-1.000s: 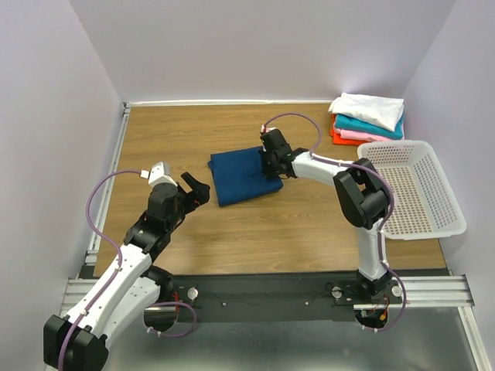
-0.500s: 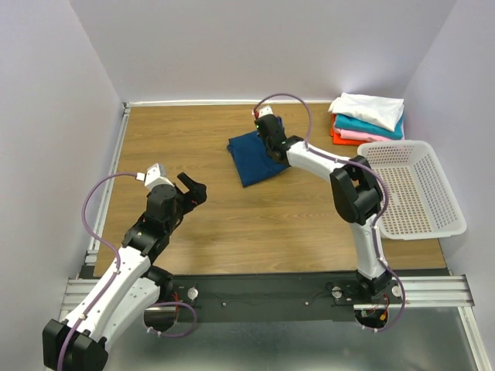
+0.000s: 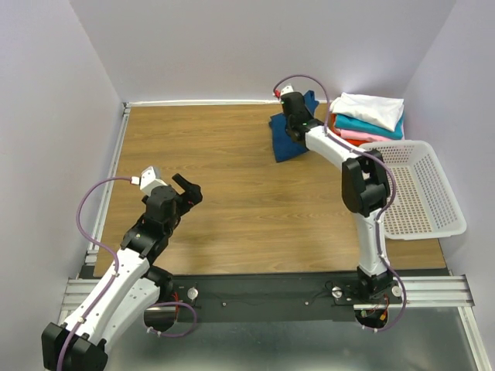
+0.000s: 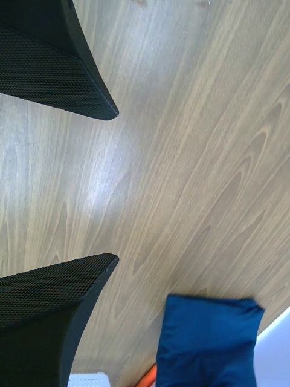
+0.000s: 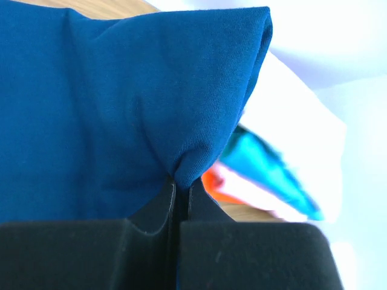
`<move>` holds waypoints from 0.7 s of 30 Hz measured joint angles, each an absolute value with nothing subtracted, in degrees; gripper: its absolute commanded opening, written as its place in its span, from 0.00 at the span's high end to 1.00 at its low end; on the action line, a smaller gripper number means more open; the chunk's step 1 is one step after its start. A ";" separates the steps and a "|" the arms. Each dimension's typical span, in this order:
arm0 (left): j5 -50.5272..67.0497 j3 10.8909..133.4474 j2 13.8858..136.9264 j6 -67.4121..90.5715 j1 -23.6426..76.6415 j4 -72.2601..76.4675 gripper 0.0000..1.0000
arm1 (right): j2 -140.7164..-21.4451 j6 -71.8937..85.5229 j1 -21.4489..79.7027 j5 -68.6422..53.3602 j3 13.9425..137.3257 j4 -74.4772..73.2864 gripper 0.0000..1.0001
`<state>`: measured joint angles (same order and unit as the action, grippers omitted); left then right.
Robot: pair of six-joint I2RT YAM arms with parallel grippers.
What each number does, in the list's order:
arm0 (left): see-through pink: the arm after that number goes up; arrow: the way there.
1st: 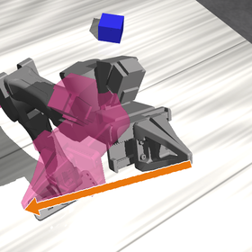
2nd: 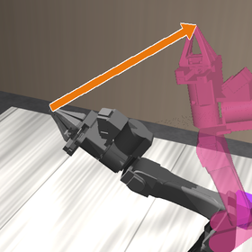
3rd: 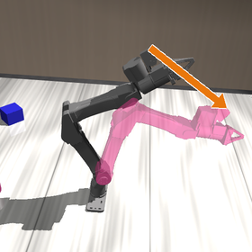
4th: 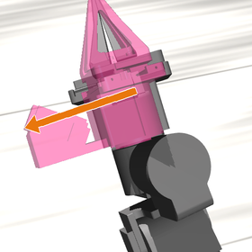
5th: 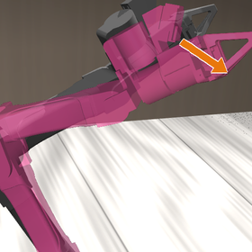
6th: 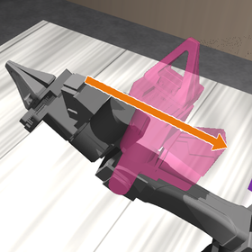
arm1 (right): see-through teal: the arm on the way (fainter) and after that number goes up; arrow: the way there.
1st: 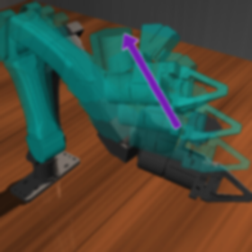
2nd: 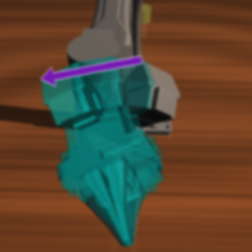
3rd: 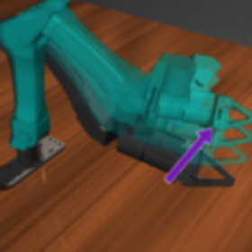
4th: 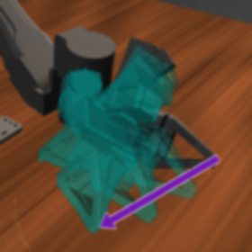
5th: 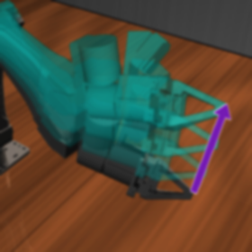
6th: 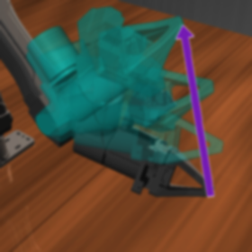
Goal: Fold and stack the t-shirts
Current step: Neatly place the folded tshirt to the corner
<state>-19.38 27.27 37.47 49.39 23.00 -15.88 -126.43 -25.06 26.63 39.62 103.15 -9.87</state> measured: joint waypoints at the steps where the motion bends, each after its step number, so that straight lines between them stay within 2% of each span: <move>1: -19.68 27.27 37.50 49.45 23.00 -16.05 0.02 | -126.45 -26.39 25.65 39.62 103.39 -9.85 0.99; 12: -24.62 27.68 38.17 52.07 23.00 -19.51 0.02 | -126.48 -33.50 17.08 39.53 112.22 -8.47 0.99; 21: -26.44 29.23 38.15 53.10 23.00 -20.27 0.02 | -126.48 -33.98 15.92 38.41 118.87 -8.47 0.99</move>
